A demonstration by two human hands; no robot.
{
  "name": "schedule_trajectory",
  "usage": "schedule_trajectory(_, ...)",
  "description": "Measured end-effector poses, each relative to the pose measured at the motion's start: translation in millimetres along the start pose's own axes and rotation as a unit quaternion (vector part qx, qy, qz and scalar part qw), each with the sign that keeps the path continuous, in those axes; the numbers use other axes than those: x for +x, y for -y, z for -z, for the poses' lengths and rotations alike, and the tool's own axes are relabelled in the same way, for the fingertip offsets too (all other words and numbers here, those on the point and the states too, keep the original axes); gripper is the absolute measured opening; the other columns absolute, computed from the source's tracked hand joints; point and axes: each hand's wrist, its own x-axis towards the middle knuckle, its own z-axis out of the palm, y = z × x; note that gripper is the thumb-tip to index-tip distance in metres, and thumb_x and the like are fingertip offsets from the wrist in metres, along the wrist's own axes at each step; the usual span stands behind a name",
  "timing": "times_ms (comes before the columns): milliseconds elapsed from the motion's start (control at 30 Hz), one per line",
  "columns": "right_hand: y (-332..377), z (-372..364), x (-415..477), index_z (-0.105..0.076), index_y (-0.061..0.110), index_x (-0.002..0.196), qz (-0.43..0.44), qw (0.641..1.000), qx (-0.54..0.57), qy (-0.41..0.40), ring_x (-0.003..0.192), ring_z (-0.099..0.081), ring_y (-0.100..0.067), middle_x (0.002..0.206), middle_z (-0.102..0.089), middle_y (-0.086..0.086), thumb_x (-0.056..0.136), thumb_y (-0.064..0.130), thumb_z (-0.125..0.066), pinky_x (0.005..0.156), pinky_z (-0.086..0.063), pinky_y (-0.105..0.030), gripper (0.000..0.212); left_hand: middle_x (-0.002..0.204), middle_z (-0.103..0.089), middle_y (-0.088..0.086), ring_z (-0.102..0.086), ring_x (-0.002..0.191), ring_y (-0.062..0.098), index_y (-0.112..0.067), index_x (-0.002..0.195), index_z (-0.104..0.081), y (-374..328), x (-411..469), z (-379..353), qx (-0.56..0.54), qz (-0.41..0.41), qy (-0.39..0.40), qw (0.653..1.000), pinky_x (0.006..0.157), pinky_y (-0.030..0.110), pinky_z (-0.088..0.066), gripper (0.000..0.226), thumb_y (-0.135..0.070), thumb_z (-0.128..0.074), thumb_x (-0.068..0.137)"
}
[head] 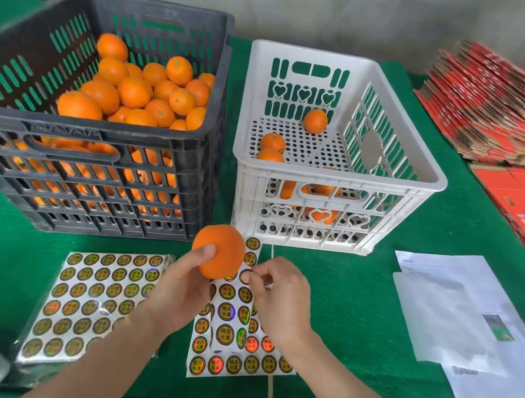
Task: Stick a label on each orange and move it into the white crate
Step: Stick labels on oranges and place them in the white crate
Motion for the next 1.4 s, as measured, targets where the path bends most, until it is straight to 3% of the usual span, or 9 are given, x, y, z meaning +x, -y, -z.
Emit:
schedule_trajectory(233, -3.6, 5.1, -2.1, -0.064, 0.004, 0.071, 0.09, 0.995, -0.003, -0.04, 0.065, -0.059, -0.021, 0.07, -0.063, -0.005, 0.08, 0.003, -0.071, 0.061, -0.052, -0.038, 0.01, 0.108, -0.07, 0.011, -0.068, 0.097, 0.025, -0.012, 0.121, -0.056, 3.2, 1.6, -3.6, -0.042, -0.003, 0.0, 0.999, 0.086, 0.038, -0.047, 0.104, -0.046, -0.093, 0.029)
schedule_trajectory(367, -1.1, 17.1, 0.7, -0.061, 0.005, 0.075, 0.12, 0.989, 0.033, -0.074, 0.068, -0.053, -0.016, 0.073, -0.058, -0.002, 0.084, 0.006, -0.065, 0.063, -0.044, -0.025, 0.01, 0.11, -0.069, 0.013, -0.068, 0.1, 0.028, -0.011, 0.12, -0.056, 1.9, 5.9, 3.4, -0.038, 0.006, 0.022, 0.999, 0.082, 0.035, -0.052, 0.1, -0.044, -0.093, 0.033)
schedule_trajectory(567, -5.5, 29.2, 15.9, -0.056, 0.02, 0.081, -0.063, 0.99, 0.085, 0.093, 0.078, -0.053, -0.007, 0.083, -0.06, 0.004, 0.091, 0.009, -0.056, 0.07, -0.041, -0.014, 0.015, 0.098, -0.074, 0.007, -0.07, 0.089, 0.017, -0.002, 0.121, -0.055, 3.0, 5.7, 26.0, 0.189, 0.06, -0.003, 0.98, 0.068, 0.019, -0.053, 0.087, -0.036, -0.083, 0.046)
schedule_trajectory(733, -6.2, 29.0, 20.0, -0.052, 0.027, 0.08, -0.089, 0.977, 0.092, 0.172, 0.09, -0.053, -0.005, 0.096, -0.059, 0.006, 0.094, 0.016, -0.053, 0.072, -0.037, -0.005, 0.018, 0.144, -0.038, -0.001, -0.042, 0.129, 0.025, -0.036, 0.106, -0.047, 1.1, -1.7, 22.2, 0.332, 0.029, -0.021, 0.943, 0.105, 0.041, -0.036, 0.08, -0.051, -0.077, 0.034)
schedule_trajectory(800, -1.6, 32.8, 22.9, -0.052, 0.03, 0.077, -0.09, 0.968, 0.131, 0.196, 0.095, -0.053, -0.002, 0.108, -0.058, 0.006, 0.094, 0.016, -0.053, 0.075, -0.038, -0.006, 0.022, 0.146, -0.033, -0.001, -0.037, 0.132, 0.027, -0.039, 0.109, -0.046, -2.5, -6.9, 15.8, 0.34, 0.003, -0.038, 0.94, 0.111, 0.048, -0.028, 0.08, -0.049, -0.075, 0.035)
schedule_trajectory(900, 11.0, 40.6, 29.0, -0.053, 0.03, 0.073, -0.056, 0.951, 0.193, 0.235, 0.104, -0.05, 0.003, 0.116, -0.053, 0.01, 0.093, 0.013, -0.054, 0.085, -0.037, -0.011, 0.026, 0.118, -0.063, 0.011, -0.061, 0.107, 0.031, -0.01, 0.124, -0.053, -5.8, -8.5, 11.7, 0.198, 0.0, 0.016, 0.98, 0.094, 0.041, -0.049, 0.09, -0.038, -0.081, 0.043)
schedule_trajectory(1000, 24.9, 43.9, 32.9, -0.054, 0.033, 0.075, -0.007, 0.948, 0.183, 0.26, 0.116, -0.045, -0.007, 0.117, -0.047, 0.013, 0.093, 0.014, -0.054, 0.1, -0.035, -0.025, 0.026, 0.093, -0.065, 0.014, -0.064, 0.075, 0.027, -0.004, 0.114, -0.062, -11.4, -10.2, 2.0, 0.042, 0.023, 0.066, 0.997, 0.067, 0.031, -0.055, 0.084, -0.038, -0.091, 0.043)
schedule_trajectory(1200, 38.5, 48.0, 37.1, -0.047, 0.038, 0.077, 0.034, 0.96, 0.117, 0.251, 0.121, -0.039, -0.006, 0.123, -0.044, 0.007, 0.094, 0.017, -0.051, 0.101, -0.029, -0.023, 0.027, 0.088, -0.065, 0.014, -0.063, 0.069, 0.025, -0.005, 0.115, -0.058, -14.8, -10.2, -8.0, -0.02, 0.037, 0.072, 0.996, 0.06, 0.028, -0.055, 0.088, -0.037, -0.093, 0.041)
schedule_trajectory(1400, 37.1, 45.3, 33.8, -0.044, 0.028, 0.084, 0.083, 0.971, 0.046, 0.219, 0.11, -0.043, -0.004, 0.115, -0.046, 0.006, 0.094, 0.018, -0.051, 0.087, -0.028, -0.005, 0.015, 0.091, -0.064, 0.015, -0.063, 0.072, 0.026, -0.004, 0.117, -0.058, -14.7, -11.6, -11.2, -0.041, 0.044, 0.074, 0.995, 0.06, 0.029, -0.056, 0.088, -0.034, -0.093, 0.042)
